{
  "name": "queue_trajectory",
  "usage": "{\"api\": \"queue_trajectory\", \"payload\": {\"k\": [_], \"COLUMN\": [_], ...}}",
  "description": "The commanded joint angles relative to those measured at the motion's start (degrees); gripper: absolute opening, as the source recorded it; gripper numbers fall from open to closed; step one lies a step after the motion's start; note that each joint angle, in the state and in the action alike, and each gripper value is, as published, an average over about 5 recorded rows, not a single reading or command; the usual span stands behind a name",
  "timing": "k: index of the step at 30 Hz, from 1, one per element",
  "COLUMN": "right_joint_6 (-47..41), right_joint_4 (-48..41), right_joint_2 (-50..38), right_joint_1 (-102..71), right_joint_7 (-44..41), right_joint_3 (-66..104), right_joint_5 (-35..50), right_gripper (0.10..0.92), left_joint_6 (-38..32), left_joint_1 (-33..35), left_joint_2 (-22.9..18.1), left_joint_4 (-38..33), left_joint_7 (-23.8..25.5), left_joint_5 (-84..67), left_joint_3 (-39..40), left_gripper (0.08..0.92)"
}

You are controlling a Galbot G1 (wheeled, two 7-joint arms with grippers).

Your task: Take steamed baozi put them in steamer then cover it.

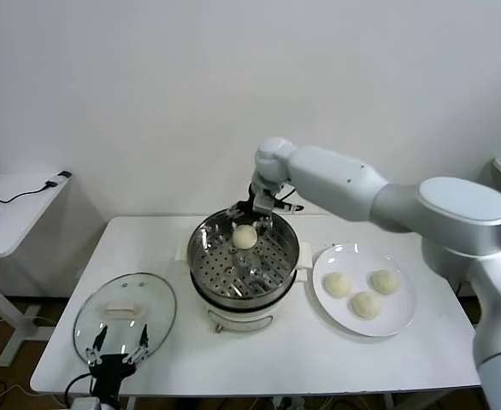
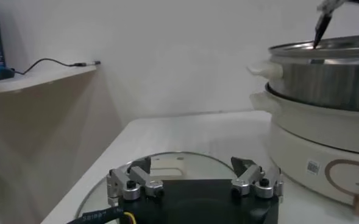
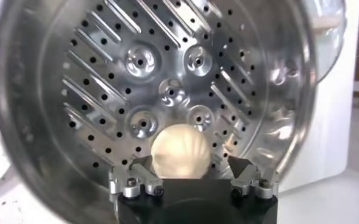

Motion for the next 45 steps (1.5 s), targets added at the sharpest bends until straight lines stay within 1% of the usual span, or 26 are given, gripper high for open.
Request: {"api": "queue_trajectory", "payload": {"k": [1,3,4,5,7,9,14,16,19,24,33,45], "right_joint_6": [-2.5,-8.3,-11.7,-14.9,-21.5,-26.6,-41.0,-46.6,-51.5,-56.0,-57.8,-58.6], "right_joint_4": [3.0,3.1,3.3,3.5,5.4,9.1,23.2,27.4,29.6,27.9,17.6,10.7], "right_joint_2": [-4.5,-7.9,-10.0,-12.2,-16.9,-21.4,-31.0,-33.8,-35.7,-34.8,-30.0,-25.4], "right_joint_1": [13.5,17.3,18.8,19.8,21.3,22.6,23.2,21.1,16.2,6.9,-8.3,-16.0], "right_joint_7": [-8.3,-10.4,-11.3,-11.8,-11.5,-9.7,-2.6,0.2,3.8,8.0,10.7,13.1], "right_joint_3": [-9.4,-14.3,-16.8,-19.1,-23.6,-28.4,-36.3,-36.8,-34.8,-29.0,-17.7,-10.0], "right_joint_5": [22.7,31.4,34.5,35.8,36.8,37.2,38.6,39.8,40.7,39.6,35.4,31.3], "right_gripper": [0.823,0.823,0.823,0.823,0.823,0.823,0.823,0.823,0.823,0.823,0.823,0.823], "left_joint_6": [0.1,0.1,0.0,0.0,0.0,-0.1,-0.1,-0.2,-0.2,-0.3,-0.4,-0.6], "left_joint_1": [0.3,0.4,0.4,0.4,0.4,0.3,0.0,-0.1,-0.2,0.1,0.5,0.3], "left_joint_2": [-0.1,-0.1,-0.1,0.0,0.1,0.3,0.3,0.2,0.2,0.3,0.1,0.2], "left_joint_4": [-0.6,-0.8,-0.9,-1.0,-1.0,-1.1,-1.1,-1.0,-0.9,-0.7,-0.6,0.0], "left_joint_7": [0.1,0.1,0.0,0.0,0.0,0.0,-0.1,-0.1,-0.1,-0.1,-0.1,-0.1], "left_joint_5": [0.3,0.2,0.2,0.2,0.1,0.0,-0.2,-0.4,-0.5,-0.7,-0.7,-0.6], "left_joint_3": [0.1,0.0,-0.1,-0.1,-0.2,-0.3,-0.5,-0.5,-0.5,-0.9,-1.2,-0.8], "left_gripper": [0.823,0.823,0.823,0.823,0.823,0.823,0.823,0.823,0.823,0.823,0.823,0.823]}}
